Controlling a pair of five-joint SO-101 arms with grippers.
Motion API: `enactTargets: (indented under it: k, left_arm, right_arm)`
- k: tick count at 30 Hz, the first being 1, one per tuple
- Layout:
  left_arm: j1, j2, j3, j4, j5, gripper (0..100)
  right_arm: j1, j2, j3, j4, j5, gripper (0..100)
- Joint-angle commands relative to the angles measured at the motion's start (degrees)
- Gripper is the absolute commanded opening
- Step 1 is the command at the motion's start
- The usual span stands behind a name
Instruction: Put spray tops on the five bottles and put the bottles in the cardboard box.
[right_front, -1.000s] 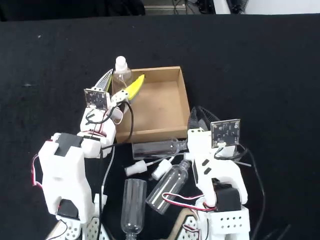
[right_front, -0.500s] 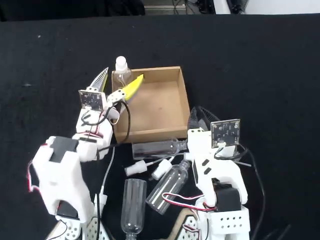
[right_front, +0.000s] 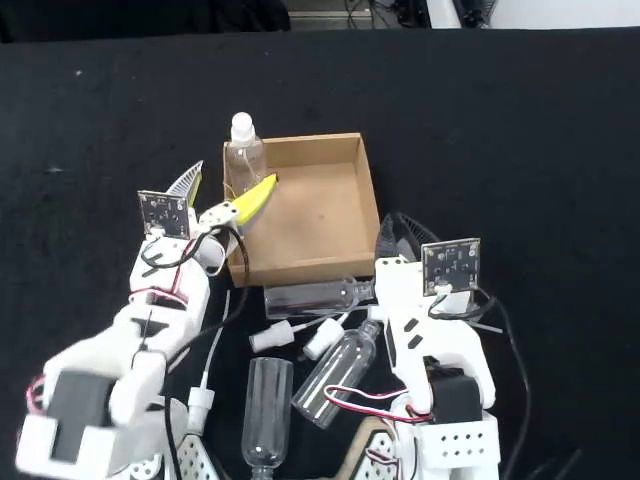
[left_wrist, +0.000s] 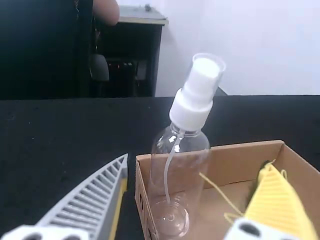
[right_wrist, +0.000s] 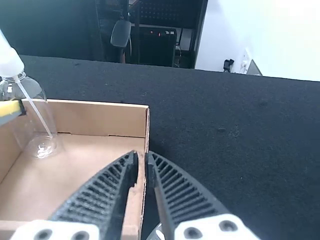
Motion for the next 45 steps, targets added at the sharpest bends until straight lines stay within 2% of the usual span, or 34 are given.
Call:
enactTargets:
  k: [1,11,16,19,25,31,37,41,45]
  left_arm:
    - [-0.7,-12.9,0.0,13.3,0.1,34]
    - [-0.2,-33.0,0.0,48.4,0.1,34]
    - [-0.6,-41.5,0.5,60.5,0.4,34]
    - [-1.2,-46.5,0.9,70.8,-0.6,34]
    - [-4.4,-57.9,-1.2,94.3,-18.4,34]
    - [-4.7,-66.4,-1.5,110.3,-22.9,34]
    - [-6.2,-61.0,-5.1,118.9,-24.7,34]
    - [-10.2,-49.6,-10.7,121.5,-26.7,34]
    - [-11.0,-37.6,-17.5,128.8,-29.1,34]
  right_arm:
    - [0.4,-5.5,0.1,-1.9,0.5,1.5]
    - [0.4,-5.5,0.2,-1.9,0.5,1.5]
    - [0.4,-5.5,0.2,-1.9,0.5,1.5]
    - [0.4,-5.5,0.3,-1.9,0.5,1.5]
    - [0.4,-5.5,0.3,-1.9,0.5,1.5]
    - [0.4,-5.5,0.3,-1.9,0.6,1.5]
    - [0.4,-5.5,0.3,-1.9,0.6,1.5]
    - [0.4,-5.5,0.3,-1.9,0.6,1.5]
    - [0.4,-5.5,0.3,-1.9,0.6,1.5]
